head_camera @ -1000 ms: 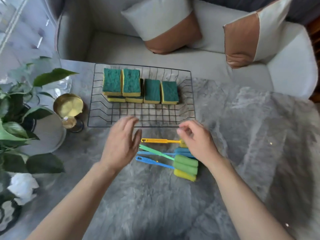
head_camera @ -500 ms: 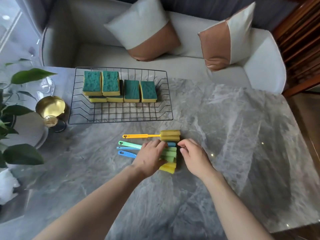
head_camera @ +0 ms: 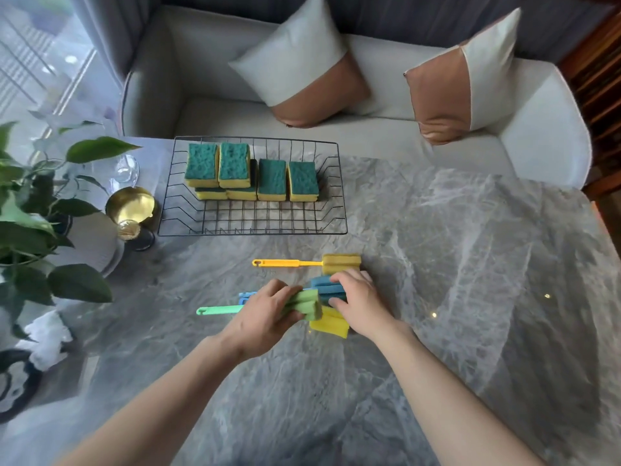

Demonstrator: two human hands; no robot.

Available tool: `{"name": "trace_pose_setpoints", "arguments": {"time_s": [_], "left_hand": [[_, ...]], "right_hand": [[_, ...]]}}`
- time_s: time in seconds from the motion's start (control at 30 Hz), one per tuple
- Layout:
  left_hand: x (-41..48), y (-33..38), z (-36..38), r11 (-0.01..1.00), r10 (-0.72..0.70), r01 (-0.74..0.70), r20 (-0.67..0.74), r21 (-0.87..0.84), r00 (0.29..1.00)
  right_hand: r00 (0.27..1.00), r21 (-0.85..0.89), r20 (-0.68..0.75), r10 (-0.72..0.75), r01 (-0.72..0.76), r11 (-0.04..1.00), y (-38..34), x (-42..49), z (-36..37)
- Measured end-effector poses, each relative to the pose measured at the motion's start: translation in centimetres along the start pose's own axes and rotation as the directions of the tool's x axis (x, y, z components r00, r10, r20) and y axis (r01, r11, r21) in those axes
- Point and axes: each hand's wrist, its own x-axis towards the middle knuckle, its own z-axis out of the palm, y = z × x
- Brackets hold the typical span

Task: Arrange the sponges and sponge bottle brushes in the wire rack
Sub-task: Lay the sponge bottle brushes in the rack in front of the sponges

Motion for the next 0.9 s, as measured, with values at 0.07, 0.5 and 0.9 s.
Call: {"name": "trace_pose_setpoints", "arguments": {"time_s": [0.07,0.5,0.9], "left_hand": [[-0.8,-0.1,-0.1,1.000,-0.018,0.017,0.008,0.016,1.000],[-4.2,-0.6,1.0,0.989,-0.148,0.148,0.022,-0.018,0.989],[-3.8,0.4,-0.2,0.982,-0.188,0.189,0.063,0.003,0.980]], "right_hand": [[1.000,-0.014,-0.013,-0.004,0.003,1.000,0.0,0.0,0.3],[0.969,-0.143,-0.243,-0.047,0.013,0.990,0.2,1.0,-0.1],[0.998,-0.325,-0.004,0.070,-0.067,0.943,0.8,6.4,-0.7]]}}
